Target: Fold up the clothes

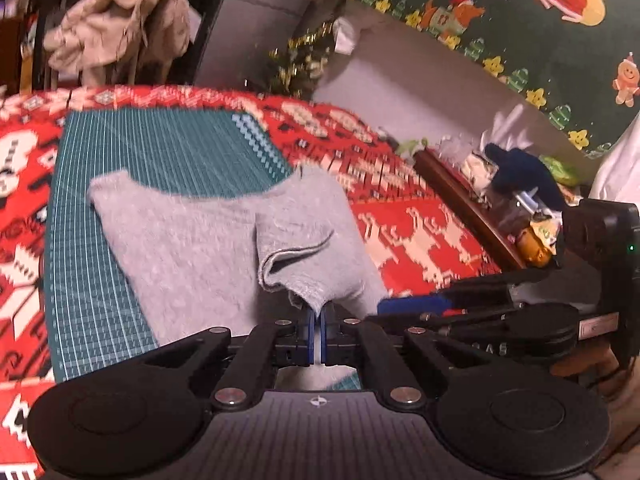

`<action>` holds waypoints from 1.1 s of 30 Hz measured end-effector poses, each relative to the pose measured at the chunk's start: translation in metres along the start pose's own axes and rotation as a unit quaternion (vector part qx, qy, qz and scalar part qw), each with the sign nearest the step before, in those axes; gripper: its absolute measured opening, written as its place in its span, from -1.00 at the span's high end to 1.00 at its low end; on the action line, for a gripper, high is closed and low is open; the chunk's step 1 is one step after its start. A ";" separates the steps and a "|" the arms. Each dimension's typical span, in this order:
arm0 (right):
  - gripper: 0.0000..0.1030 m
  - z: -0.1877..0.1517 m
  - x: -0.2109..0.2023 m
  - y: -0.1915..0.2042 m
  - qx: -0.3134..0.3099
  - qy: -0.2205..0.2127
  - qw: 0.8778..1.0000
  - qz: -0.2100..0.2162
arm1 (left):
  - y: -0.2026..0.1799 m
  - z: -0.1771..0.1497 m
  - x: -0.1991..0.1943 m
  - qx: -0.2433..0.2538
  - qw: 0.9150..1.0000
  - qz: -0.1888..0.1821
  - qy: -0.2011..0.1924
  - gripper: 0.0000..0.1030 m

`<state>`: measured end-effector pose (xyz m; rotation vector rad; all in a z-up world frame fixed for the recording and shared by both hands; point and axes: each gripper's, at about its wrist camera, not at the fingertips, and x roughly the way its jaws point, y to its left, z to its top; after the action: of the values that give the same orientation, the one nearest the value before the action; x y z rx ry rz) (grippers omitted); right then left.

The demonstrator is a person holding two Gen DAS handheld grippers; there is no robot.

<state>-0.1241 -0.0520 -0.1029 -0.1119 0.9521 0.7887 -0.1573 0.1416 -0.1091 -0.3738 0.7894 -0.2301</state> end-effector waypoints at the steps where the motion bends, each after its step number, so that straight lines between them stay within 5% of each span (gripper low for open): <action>1: 0.40 0.000 0.000 -0.001 0.002 0.000 1.000 0.000 | 0.002 -0.002 0.004 0.000 1.000 0.014 0.013 0.95; 6: 0.40 -0.003 -0.001 -0.007 0.011 -0.001 1.000 -0.003 | 0.014 -0.013 0.015 -0.021 0.997 0.034 0.060 0.94; 14: 0.38 -0.004 -0.005 -0.011 0.021 -0.005 1.000 -0.005 | 0.010 -0.011 -0.006 -0.008 0.998 0.052 0.035 0.86; 17: 0.37 -0.004 -0.007 -0.012 0.023 -0.007 1.000 -0.005 | -0.001 0.000 -0.012 0.022 0.998 0.059 0.005 0.47; 26: 0.37 -0.006 -0.012 -0.019 0.035 -0.011 0.999 -0.009 | -0.032 0.027 0.043 0.091 0.990 0.104 0.001 0.39; 30: 0.37 -0.005 -0.014 -0.021 0.039 -0.015 0.999 -0.010 | -0.027 0.032 0.051 0.071 0.987 0.141 -0.003 0.43; 33: 0.37 -0.002 -0.014 -0.023 0.042 -0.017 0.999 -0.008 | -0.020 0.034 0.045 0.047 0.986 0.156 -0.020 0.94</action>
<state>-0.1153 -0.0770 -0.0993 -0.0333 0.9487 0.7324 -0.1029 0.1168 -0.1082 -0.1617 0.7833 0.0342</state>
